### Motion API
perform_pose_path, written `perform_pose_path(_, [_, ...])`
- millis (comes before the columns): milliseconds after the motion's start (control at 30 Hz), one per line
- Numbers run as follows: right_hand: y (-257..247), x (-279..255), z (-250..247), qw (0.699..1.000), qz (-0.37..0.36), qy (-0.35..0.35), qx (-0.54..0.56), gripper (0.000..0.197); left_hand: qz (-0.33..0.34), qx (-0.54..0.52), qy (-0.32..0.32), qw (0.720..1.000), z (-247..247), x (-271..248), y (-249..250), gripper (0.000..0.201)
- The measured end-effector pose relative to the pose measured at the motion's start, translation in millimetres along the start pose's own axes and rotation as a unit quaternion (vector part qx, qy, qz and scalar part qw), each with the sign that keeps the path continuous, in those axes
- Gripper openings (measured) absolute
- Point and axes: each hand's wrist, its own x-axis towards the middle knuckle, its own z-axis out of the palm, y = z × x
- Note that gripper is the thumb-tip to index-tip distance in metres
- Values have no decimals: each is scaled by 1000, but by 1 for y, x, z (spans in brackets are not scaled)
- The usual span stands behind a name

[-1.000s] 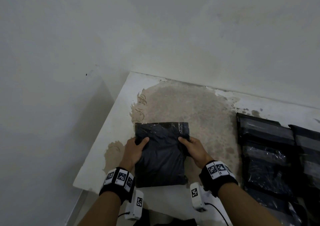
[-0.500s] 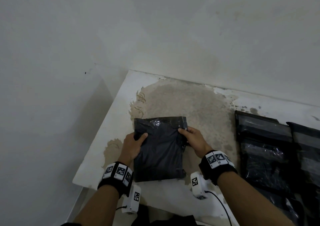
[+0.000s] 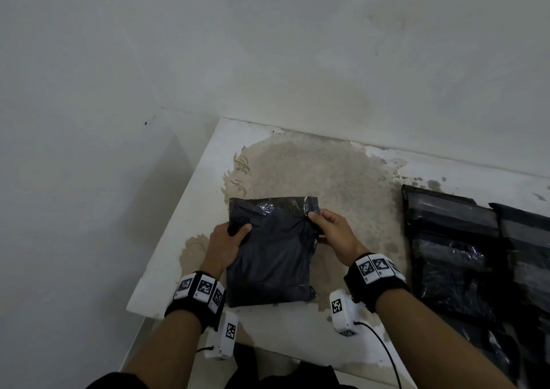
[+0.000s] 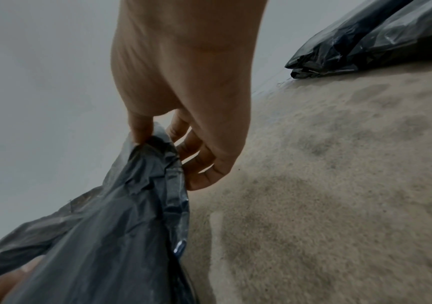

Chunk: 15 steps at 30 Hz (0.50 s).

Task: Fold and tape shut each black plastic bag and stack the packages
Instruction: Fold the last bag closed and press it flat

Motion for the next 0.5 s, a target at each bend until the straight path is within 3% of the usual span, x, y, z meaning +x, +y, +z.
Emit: perform_pose_path(500, [2, 1, 2, 999, -4, 45, 16, 12, -1, -43, 46, 998, -3, 3, 10, 28])
